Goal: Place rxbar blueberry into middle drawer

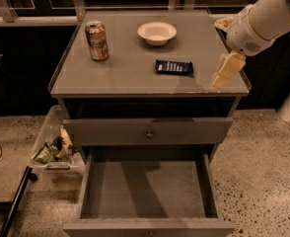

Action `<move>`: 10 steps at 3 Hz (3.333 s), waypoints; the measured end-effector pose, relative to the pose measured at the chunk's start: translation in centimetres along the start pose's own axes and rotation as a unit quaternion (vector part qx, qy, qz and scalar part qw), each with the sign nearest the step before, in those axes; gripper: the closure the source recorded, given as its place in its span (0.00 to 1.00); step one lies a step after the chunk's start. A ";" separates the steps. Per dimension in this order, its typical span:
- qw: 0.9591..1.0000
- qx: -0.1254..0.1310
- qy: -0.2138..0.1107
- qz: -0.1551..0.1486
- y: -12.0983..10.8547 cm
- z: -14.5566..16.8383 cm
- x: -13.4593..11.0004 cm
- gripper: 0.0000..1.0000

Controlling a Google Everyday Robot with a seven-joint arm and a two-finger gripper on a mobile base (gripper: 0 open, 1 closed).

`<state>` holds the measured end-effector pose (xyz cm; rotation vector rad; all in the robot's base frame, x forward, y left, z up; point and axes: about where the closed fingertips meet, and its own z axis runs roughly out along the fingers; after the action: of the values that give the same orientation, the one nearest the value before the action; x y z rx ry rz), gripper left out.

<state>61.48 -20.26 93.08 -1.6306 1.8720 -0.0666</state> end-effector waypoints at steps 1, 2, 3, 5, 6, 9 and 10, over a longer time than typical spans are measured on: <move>0.995 0.008 -0.086 0.047 -2.1 0.6 -0.1 0.00; 0.982 -0.005 -0.162 0.096 -3.5 1.7 0.0 0.00; 0.970 -0.034 -0.200 0.136 -4.7 3.1 -0.1 0.00; 0.968 -0.063 -0.152 0.187 -6.4 6.5 0.4 0.00; 0.973 -0.062 -0.108 0.192 -7.0 8.6 1.0 0.00; 0.977 -0.089 -0.088 0.172 -6.9 13.7 -0.4 0.00; 0.978 -0.100 -0.084 0.161 -6.5 14.8 -1.3 0.00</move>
Offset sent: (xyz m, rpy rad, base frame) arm 0.0612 -0.0110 0.0053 0.6063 0.0293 -0.0135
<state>74.41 -15.12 84.84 -1.3874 2.0339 0.3963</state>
